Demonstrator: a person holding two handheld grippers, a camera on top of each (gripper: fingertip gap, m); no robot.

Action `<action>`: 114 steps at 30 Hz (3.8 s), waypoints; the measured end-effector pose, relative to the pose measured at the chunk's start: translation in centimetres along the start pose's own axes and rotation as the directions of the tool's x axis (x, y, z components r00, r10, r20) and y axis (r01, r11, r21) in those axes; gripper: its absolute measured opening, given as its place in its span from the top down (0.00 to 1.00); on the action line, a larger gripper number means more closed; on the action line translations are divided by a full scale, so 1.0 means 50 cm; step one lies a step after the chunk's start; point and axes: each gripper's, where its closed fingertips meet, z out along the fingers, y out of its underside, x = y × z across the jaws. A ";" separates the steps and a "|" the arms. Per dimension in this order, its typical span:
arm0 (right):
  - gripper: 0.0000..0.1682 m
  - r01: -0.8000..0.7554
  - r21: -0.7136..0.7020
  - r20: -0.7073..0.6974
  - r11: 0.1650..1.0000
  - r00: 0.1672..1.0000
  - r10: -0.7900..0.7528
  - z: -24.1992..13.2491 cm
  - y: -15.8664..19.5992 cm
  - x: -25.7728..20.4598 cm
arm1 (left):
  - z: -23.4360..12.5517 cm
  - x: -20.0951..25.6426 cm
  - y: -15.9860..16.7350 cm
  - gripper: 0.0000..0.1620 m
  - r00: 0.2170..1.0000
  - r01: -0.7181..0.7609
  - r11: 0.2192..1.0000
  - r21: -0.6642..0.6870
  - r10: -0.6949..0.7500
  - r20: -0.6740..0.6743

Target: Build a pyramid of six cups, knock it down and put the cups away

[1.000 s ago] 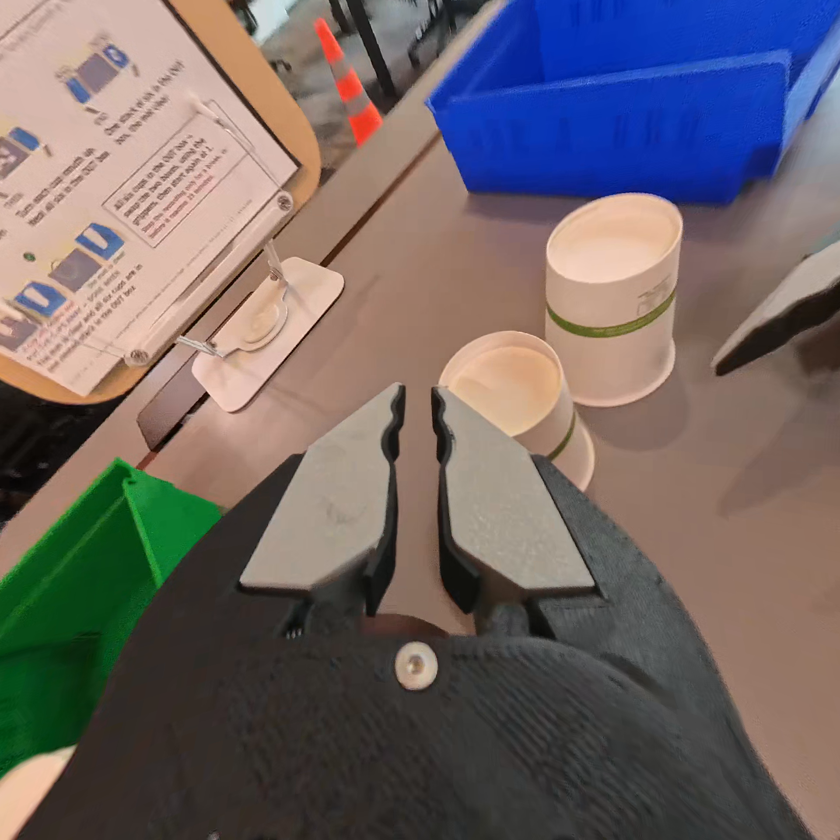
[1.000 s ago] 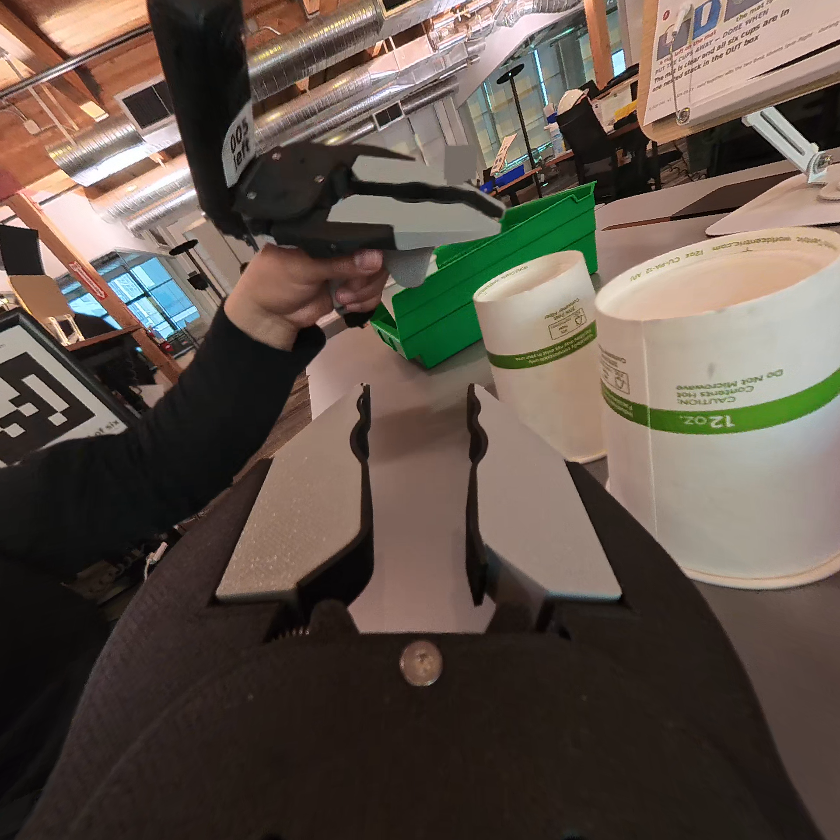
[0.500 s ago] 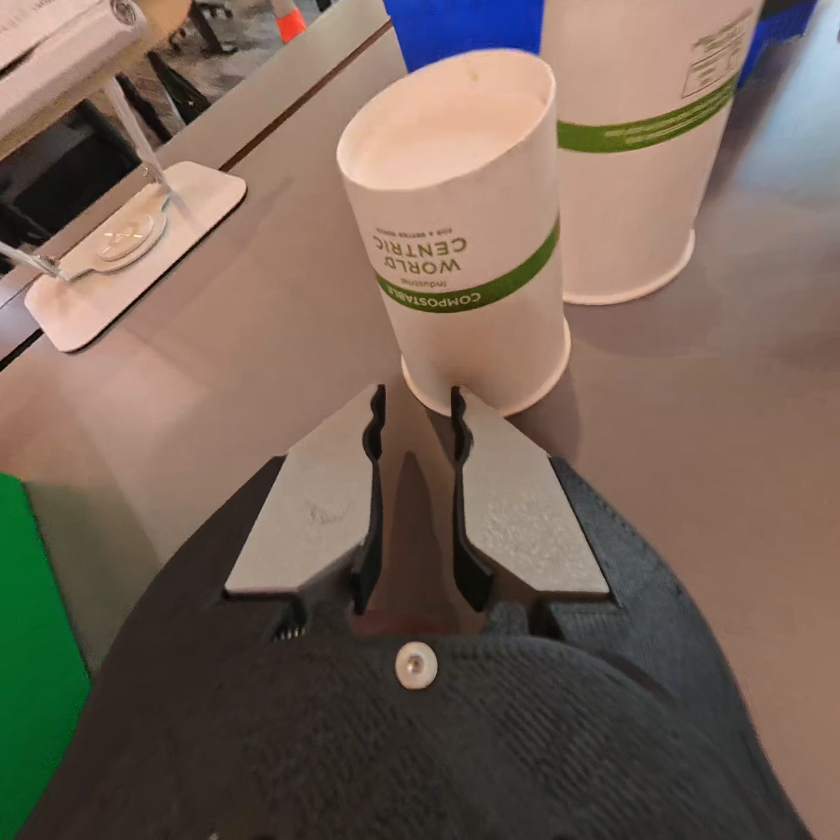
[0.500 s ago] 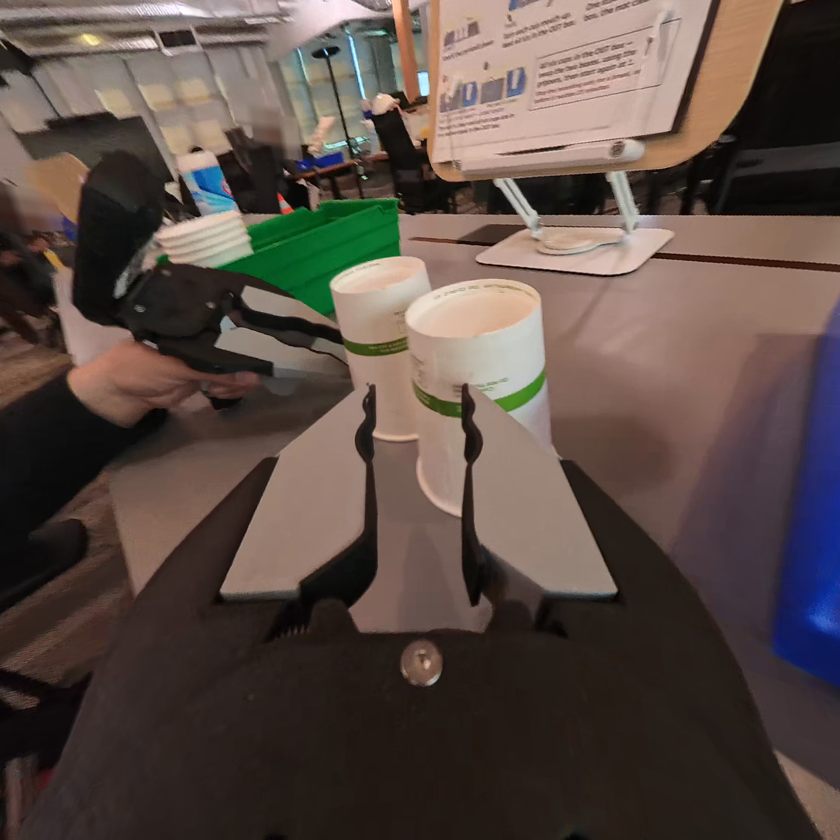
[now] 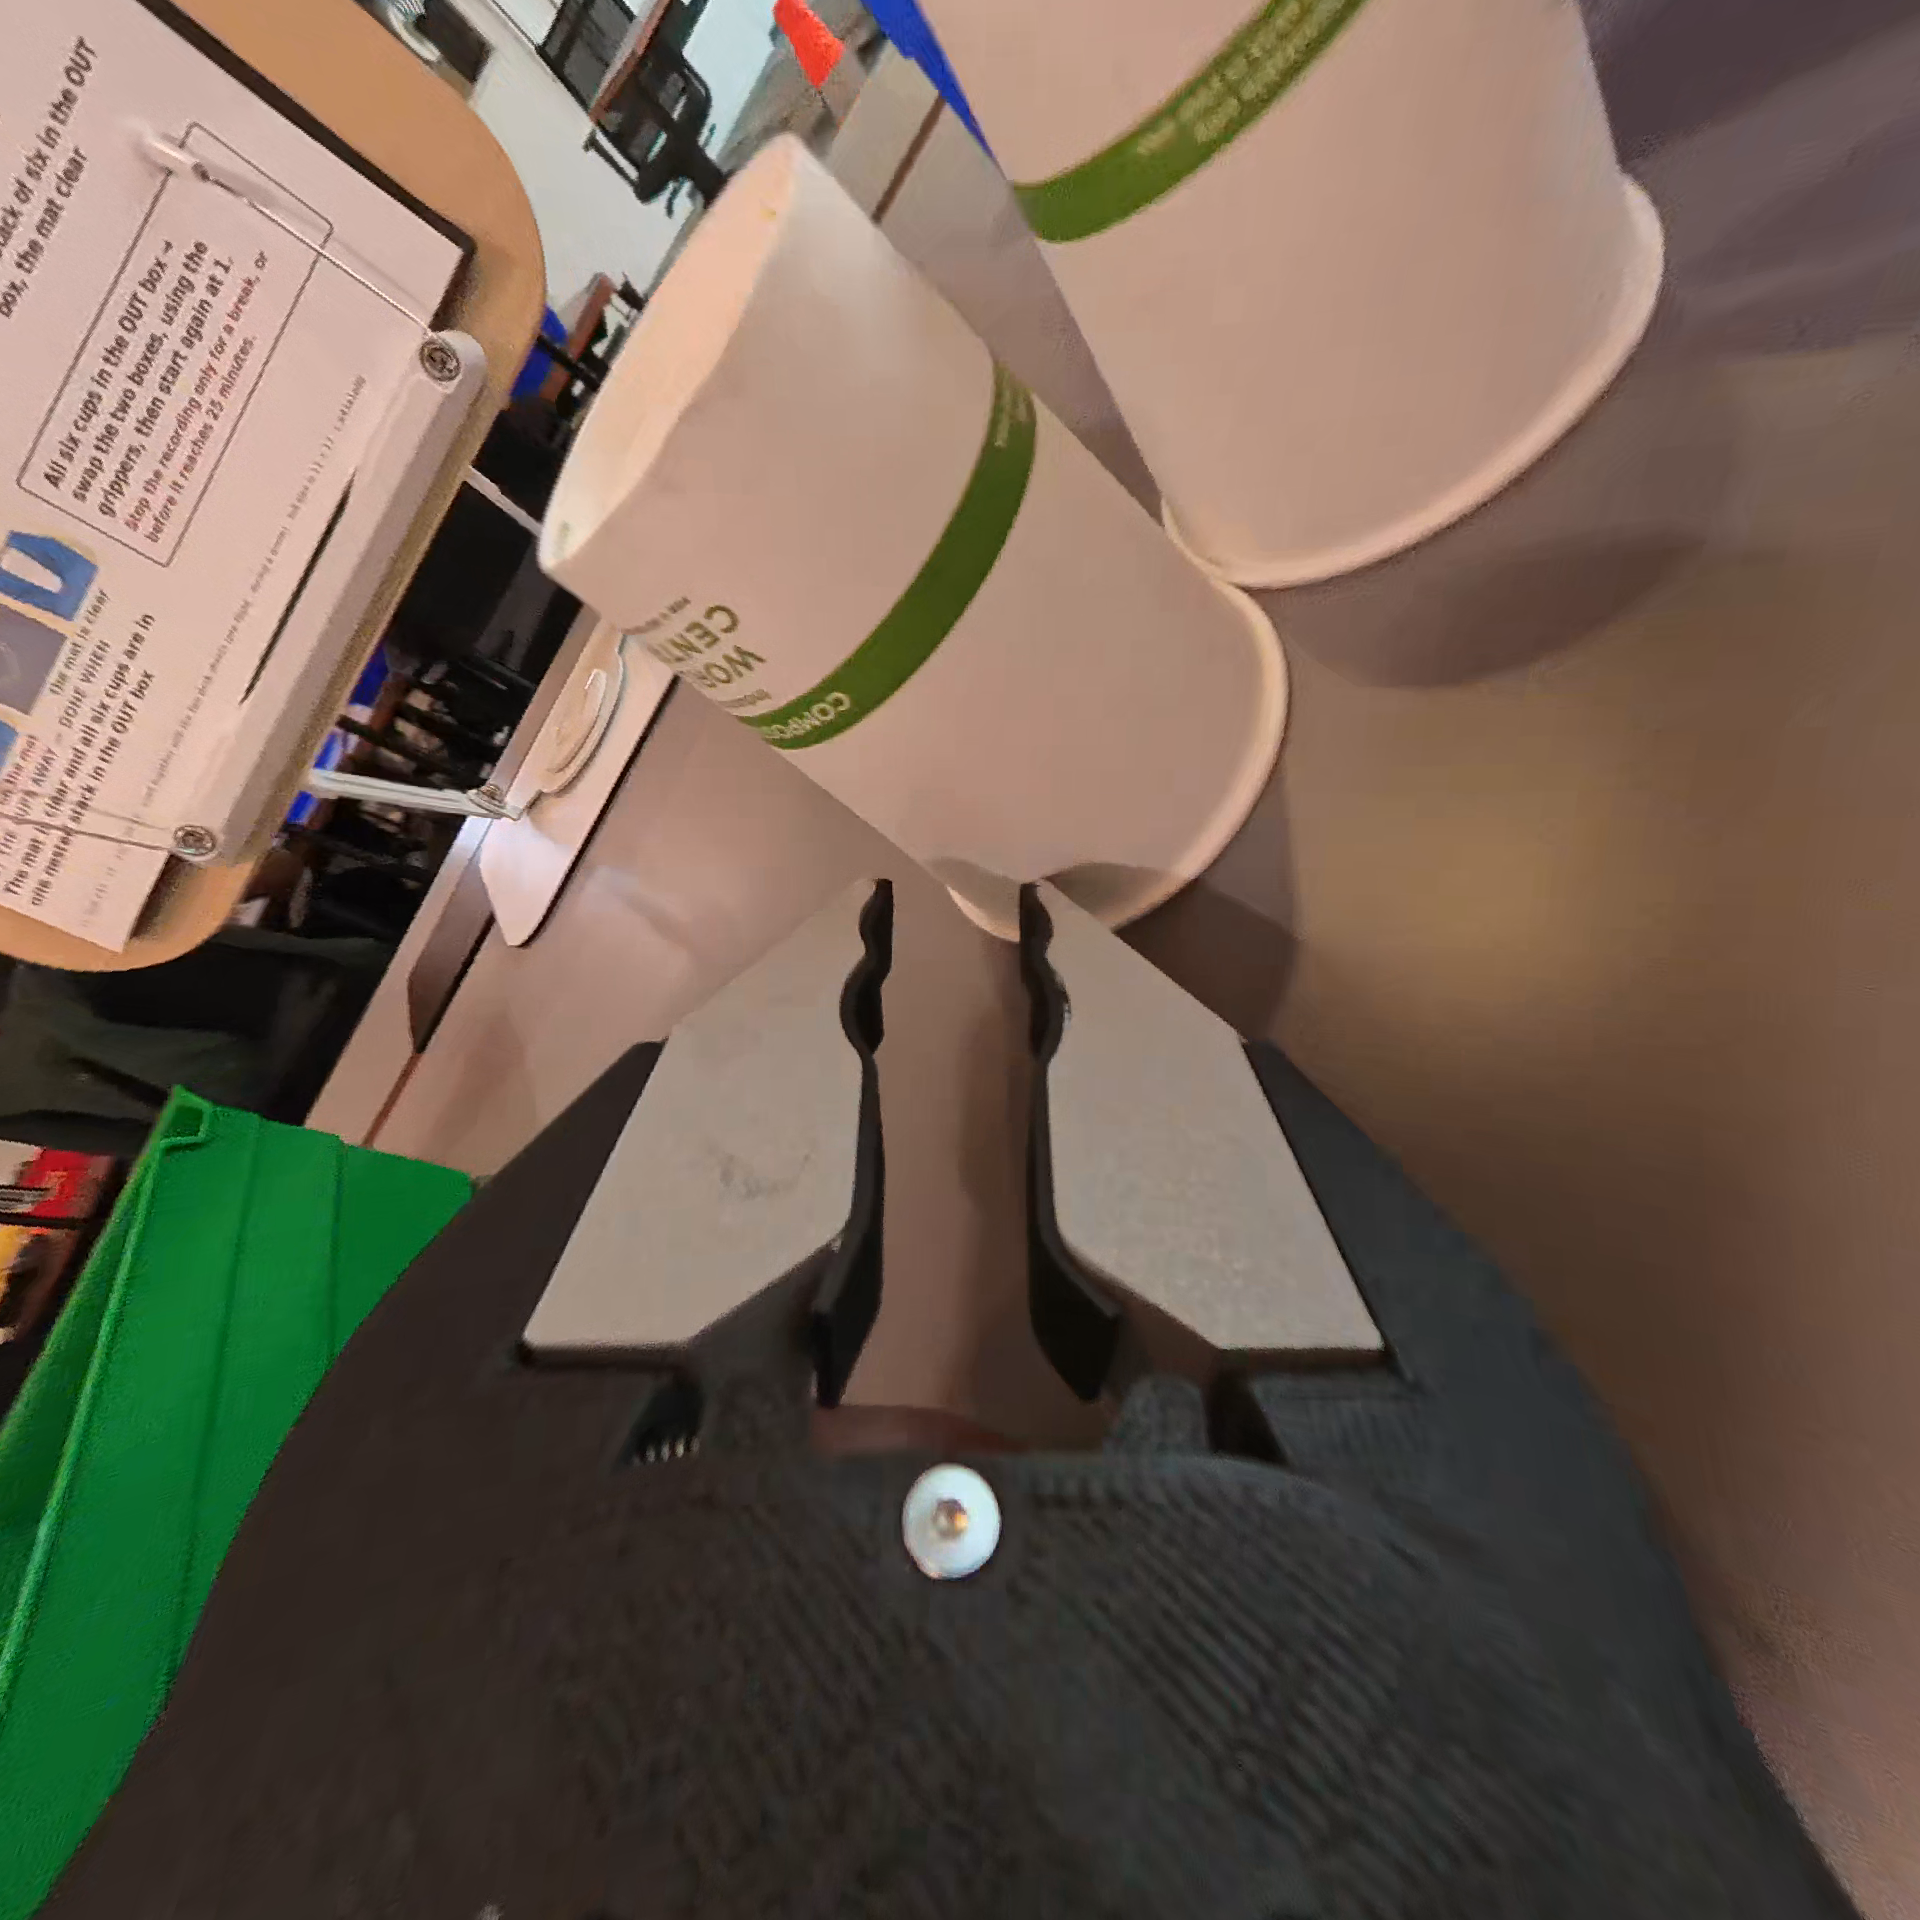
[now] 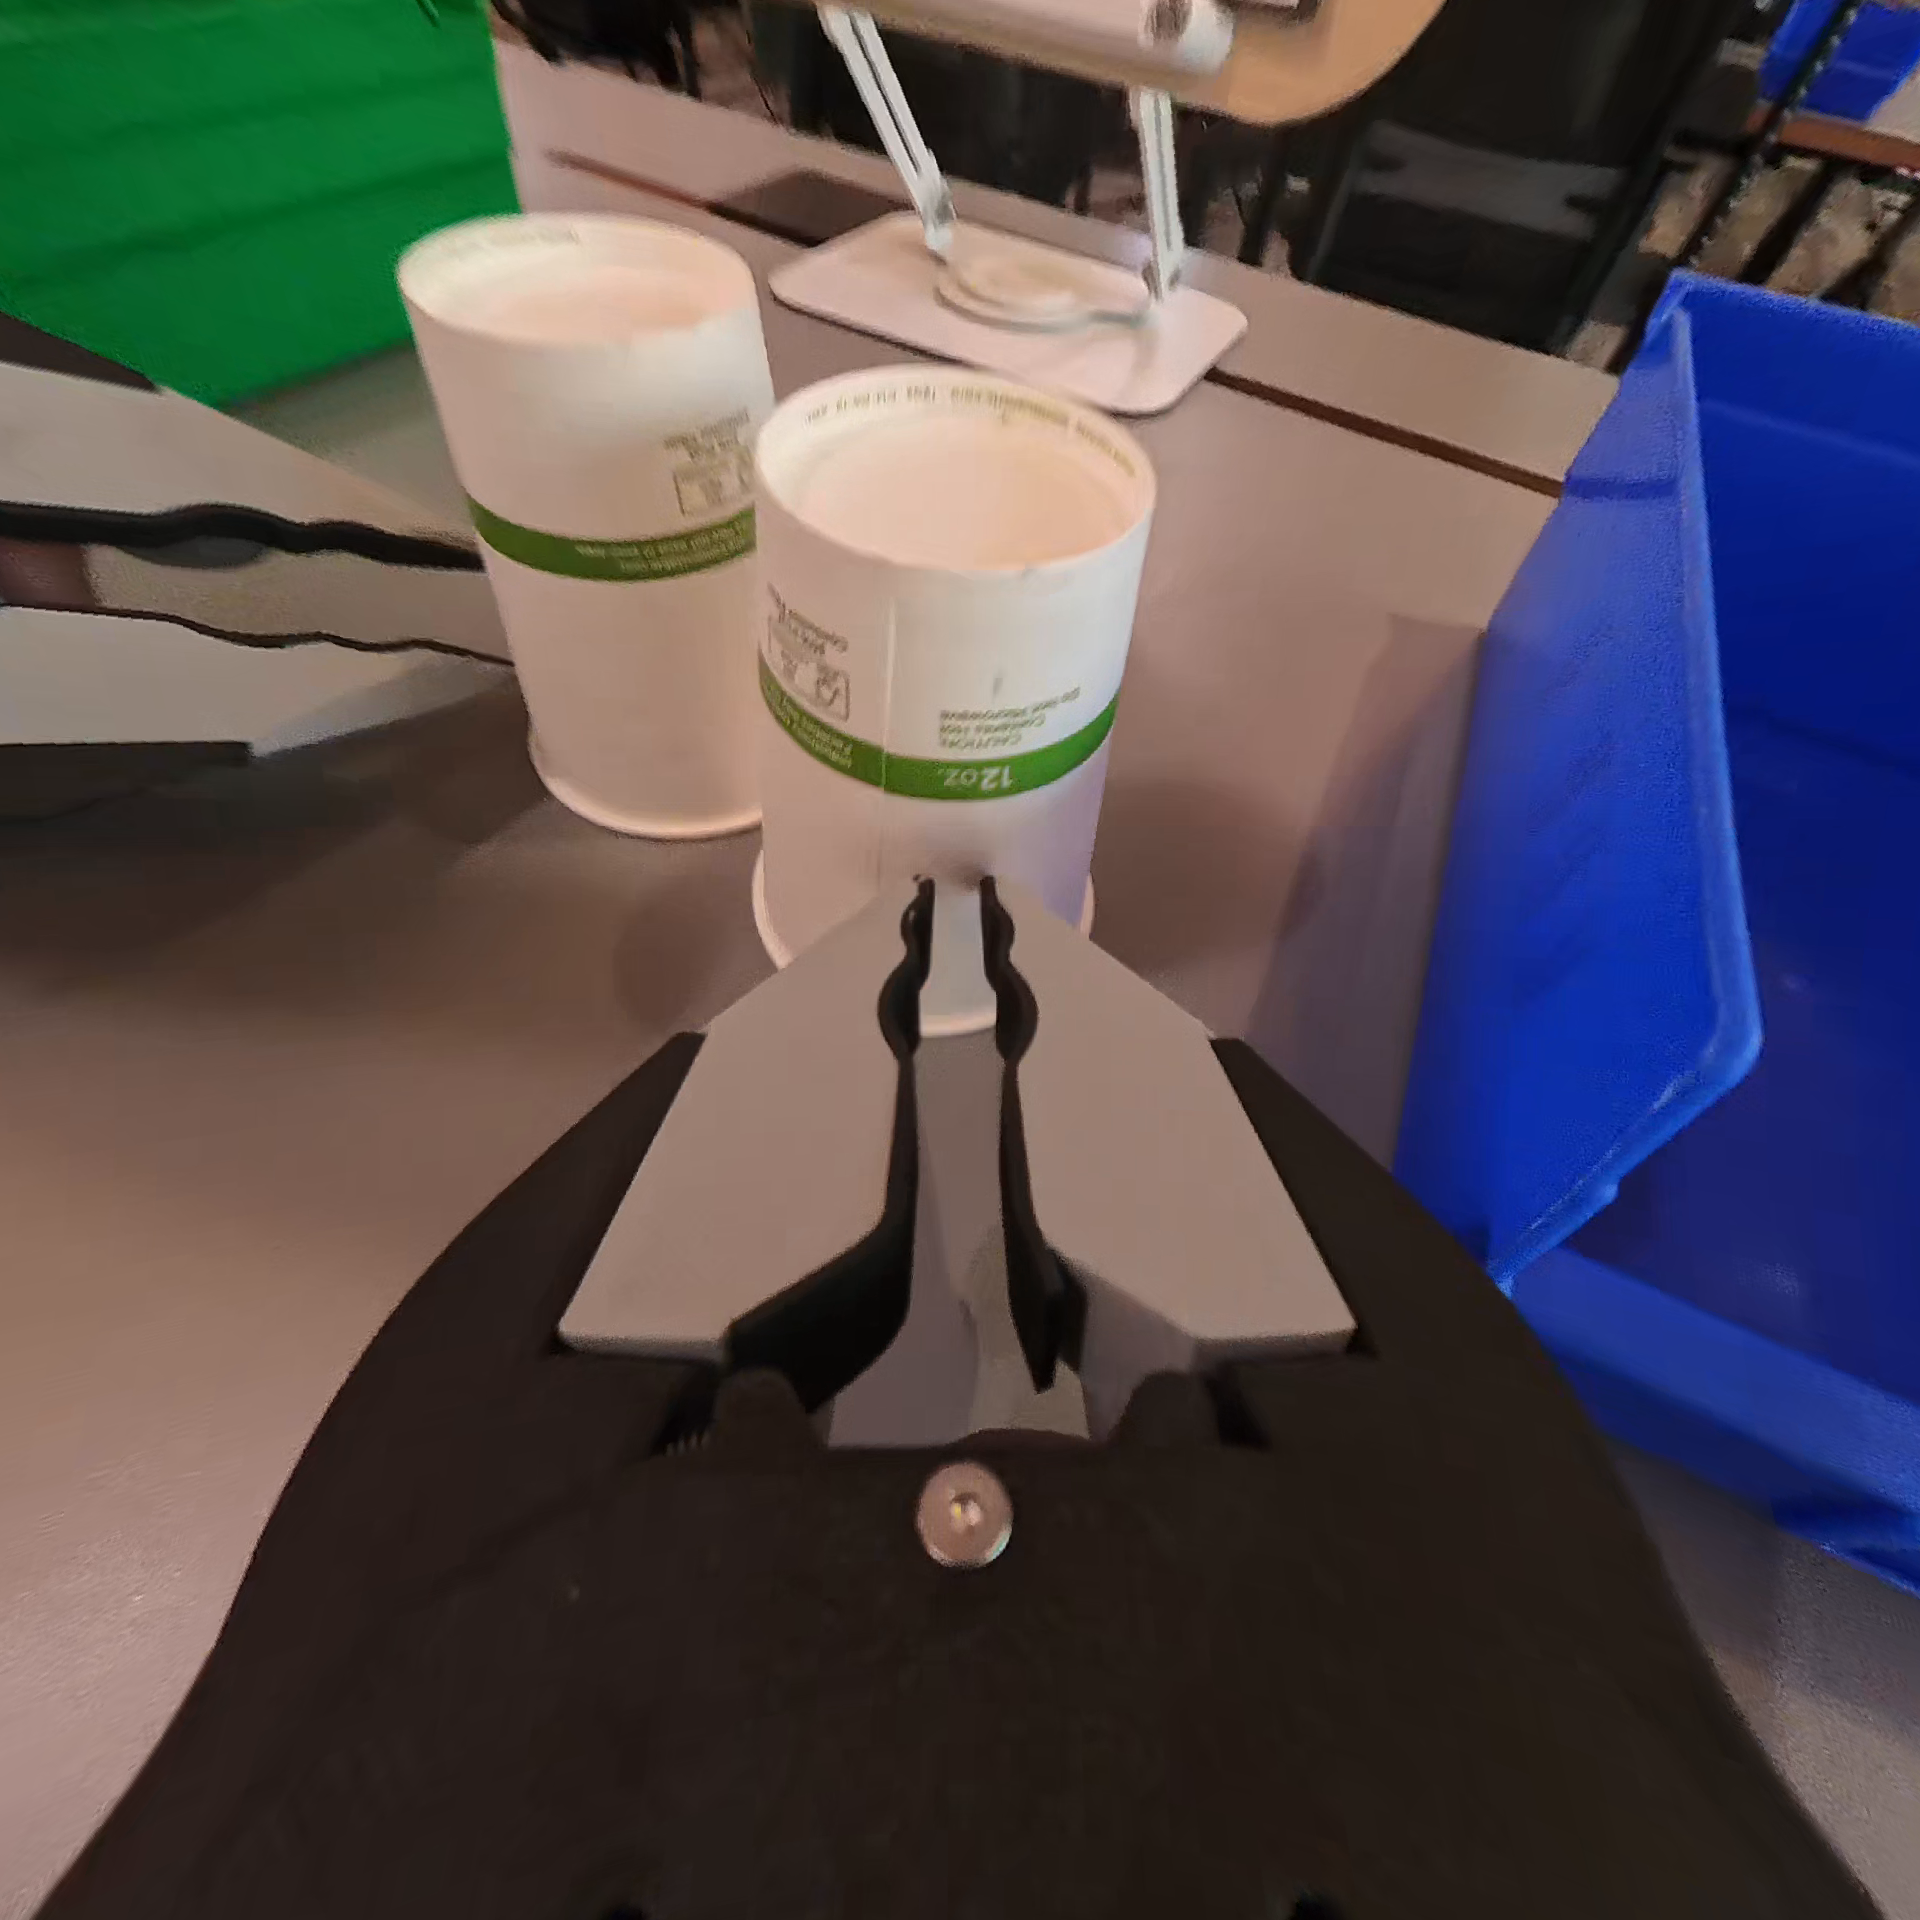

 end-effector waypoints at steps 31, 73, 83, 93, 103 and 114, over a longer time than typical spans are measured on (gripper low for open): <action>0.90 0.077 0.070 -0.030 0.995 0.997 -0.075 -0.011 -0.017 -0.004 | -0.026 -0.060 -0.009 0.84 0.900 0.423 0.899 0.113 -0.403 -0.163; 0.73 -0.251 0.045 0.336 0.967 0.915 0.222 -0.022 -0.024 -0.017 | -0.020 -0.057 -0.003 0.84 0.897 0.424 0.902 0.081 -0.407 -0.170; 0.72 -0.243 0.062 0.383 0.968 0.902 0.202 -0.033 -0.031 -0.034 | -0.020 -0.052 -0.004 0.84 0.910 0.398 0.914 0.081 -0.382 -0.161; 0.73 -0.246 0.055 0.387 0.968 0.899 0.207 -0.033 -0.029 -0.036 | -0.020 -0.052 -0.003 0.84 0.911 0.396 0.915 0.078 -0.380 -0.160; 0.74 -0.219 0.035 0.393 0.975 0.900 0.189 -0.029 -0.023 -0.047 | -0.015 -0.046 0.000 0.84 0.909 0.393 0.918 0.054 -0.379 -0.172; 0.74 -0.217 0.019 0.402 0.976 0.895 0.191 -0.027 -0.019 -0.051 | -0.012 -0.042 0.001 0.84 0.913 0.381 0.924 0.045 -0.368 -0.175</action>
